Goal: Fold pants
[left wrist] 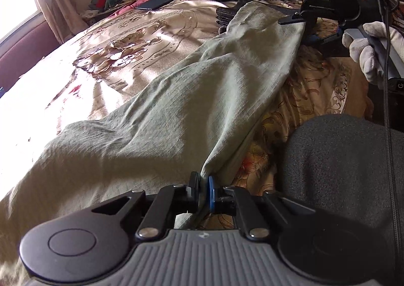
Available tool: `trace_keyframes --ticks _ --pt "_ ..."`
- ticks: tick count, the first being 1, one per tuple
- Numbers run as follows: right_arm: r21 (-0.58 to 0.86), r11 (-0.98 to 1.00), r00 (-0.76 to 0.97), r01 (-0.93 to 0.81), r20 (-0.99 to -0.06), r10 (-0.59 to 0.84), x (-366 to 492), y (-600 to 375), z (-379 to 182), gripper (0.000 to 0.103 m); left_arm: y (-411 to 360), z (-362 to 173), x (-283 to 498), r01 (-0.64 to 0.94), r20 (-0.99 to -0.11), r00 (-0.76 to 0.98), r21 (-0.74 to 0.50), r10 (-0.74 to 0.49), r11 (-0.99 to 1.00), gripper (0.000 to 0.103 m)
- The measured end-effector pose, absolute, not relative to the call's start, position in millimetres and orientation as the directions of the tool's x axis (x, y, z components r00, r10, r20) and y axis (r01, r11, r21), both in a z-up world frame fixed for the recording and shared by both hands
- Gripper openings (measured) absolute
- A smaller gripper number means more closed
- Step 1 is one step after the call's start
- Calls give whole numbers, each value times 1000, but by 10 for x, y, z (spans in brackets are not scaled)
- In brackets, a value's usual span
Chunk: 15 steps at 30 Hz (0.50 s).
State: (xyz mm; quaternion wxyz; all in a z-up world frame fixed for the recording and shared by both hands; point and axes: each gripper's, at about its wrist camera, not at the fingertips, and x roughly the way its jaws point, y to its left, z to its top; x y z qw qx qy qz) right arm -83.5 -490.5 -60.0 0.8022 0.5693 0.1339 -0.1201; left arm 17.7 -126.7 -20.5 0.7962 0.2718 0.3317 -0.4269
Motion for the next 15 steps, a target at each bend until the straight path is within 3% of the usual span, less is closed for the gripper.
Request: trace_keyframes --ticks 2,6,7,8,9,12,15 --pt "898 320 949 302 -316 -8 -828 -4882 -620 43 -1271 -201 180 861 -760 416 151 -500 486 23" --pt "905 292 943 311 -331 21 -578 -4927 -752 39 -1269 -178 208 854 -755 418 136 -505 502 24" --pt "914 271 947 302 -320 25 -529 -4923 -740 34 -1271 -162 205 851 -752 424 139 -505 507 24" --pt "917 271 950 294 -312 26 -492 -4903 -692 7 -1268 -145 199 848 -747 431 143 -506 510 26" --pt "928 268 961 257 -276 32 -494 -4868 -601 5 -1263 -132 193 846 -742 436 146 -509 513 26" --pt "931 335 988 146 -151 -10 -627 -4777 -262 4 -1242 -135 191 846 -738 433 134 -518 516 29" --pt "896 405 982 184 -188 -30 -551 -4768 -235 9 -1254 -197 194 850 -750 419 125 -512 511 30"
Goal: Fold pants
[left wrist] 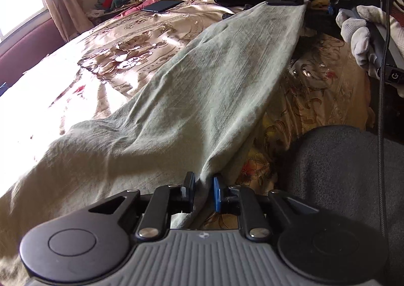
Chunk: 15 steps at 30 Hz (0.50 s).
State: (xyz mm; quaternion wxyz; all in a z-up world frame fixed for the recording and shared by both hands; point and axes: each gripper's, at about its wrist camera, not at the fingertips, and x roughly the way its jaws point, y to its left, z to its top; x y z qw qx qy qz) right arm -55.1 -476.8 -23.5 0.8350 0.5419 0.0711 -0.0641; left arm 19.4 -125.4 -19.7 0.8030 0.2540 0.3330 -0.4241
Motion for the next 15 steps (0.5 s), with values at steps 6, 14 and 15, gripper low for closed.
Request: trace_keyframes --ticks 6,14,15 --pt "890 338 946 305 -324 -2 -174 -4854 -437 4 -1204 -189 191 847 -739 414 99 -532 522 30" --pt "832 456 949 316 -273 -160 -473 -4948 213 4 -1250 -235 228 845 -724 391 37 -569 533 33" --pt "818 438 928 372 -339 -156 -422 -4982 138 4 -1254 -247 205 848 -720 397 49 -570 529 33"
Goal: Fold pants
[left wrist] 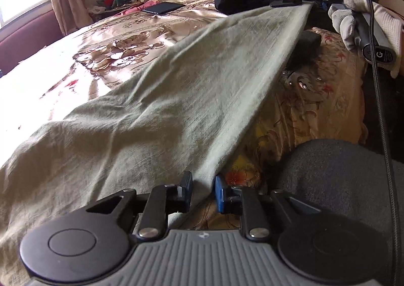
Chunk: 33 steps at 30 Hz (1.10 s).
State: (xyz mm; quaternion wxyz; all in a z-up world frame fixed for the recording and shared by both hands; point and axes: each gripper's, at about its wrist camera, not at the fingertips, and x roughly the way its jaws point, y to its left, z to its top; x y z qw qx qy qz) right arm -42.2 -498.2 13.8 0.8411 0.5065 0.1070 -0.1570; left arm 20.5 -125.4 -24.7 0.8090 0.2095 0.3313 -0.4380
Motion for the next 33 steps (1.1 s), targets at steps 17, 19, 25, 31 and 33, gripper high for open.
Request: trace_keyframes --ticks 17,19,25,31,33 --pt "390 916 913 100 -401 71 514 -2966 870 4 -246 92 369 681 -675 567 62 -472 729 36" --pt "329 944 893 7 -426 142 725 -2495 843 4 -44 106 421 632 -684 581 39 -441 774 37" --pt "139 958 803 -250 -524 285 1073 -1189 624 4 525 85 555 450 -734 589 -48 -337 892 37" --pt "-23 925 764 -379 -571 299 1118 -331 432 4 922 106 492 394 -729 609 -66 -314 917 37" --pt "-108 904 775 -414 -562 288 1064 -99 414 4 1042 89 433 387 -731 613 -52 -300 920 37"
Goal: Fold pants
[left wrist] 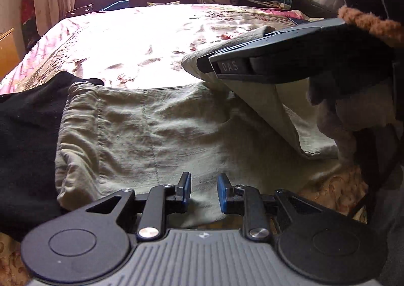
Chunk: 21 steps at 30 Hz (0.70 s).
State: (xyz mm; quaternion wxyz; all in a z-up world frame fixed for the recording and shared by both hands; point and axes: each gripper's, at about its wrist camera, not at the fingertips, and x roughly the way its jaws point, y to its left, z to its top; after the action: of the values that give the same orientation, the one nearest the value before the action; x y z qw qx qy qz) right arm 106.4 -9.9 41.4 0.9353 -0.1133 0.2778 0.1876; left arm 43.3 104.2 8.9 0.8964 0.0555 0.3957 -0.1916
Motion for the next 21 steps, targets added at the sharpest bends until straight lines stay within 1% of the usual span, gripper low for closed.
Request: trace_keyframes --ticks 1,3,5,9,16,18,21 --pt "-169 887 786 -431 -553 277 1035 35 393 4 1094 78 404 382 -732 616 -47 -293 923 37" --pt "-238 854 791 -463 -545 278 988 224 365 4 1215 53 344 368 -733 620 -46 -281 929 37" --pt "-266 830 787 -489 -545 289 952 346 348 4 1317 45 288 355 -729 624 -57 -282 933 37" --pt "-389 755 797 -528 -534 282 893 632 259 4 1441 55 206 340 -713 639 -75 -289 937 37" --pt "-606 538 800 -586 -535 270 731 972 -35 4 1627 55 120 314 -697 653 -106 -296 943 38" --pt "-657 467 802 -593 -532 271 672 1009 -114 4 1681 37 88 308 -696 652 -118 -300 944 38" --pt "-684 419 801 -597 -531 276 647 1051 -148 4 1732 -10 68 293 -705 645 -128 -295 948 38"
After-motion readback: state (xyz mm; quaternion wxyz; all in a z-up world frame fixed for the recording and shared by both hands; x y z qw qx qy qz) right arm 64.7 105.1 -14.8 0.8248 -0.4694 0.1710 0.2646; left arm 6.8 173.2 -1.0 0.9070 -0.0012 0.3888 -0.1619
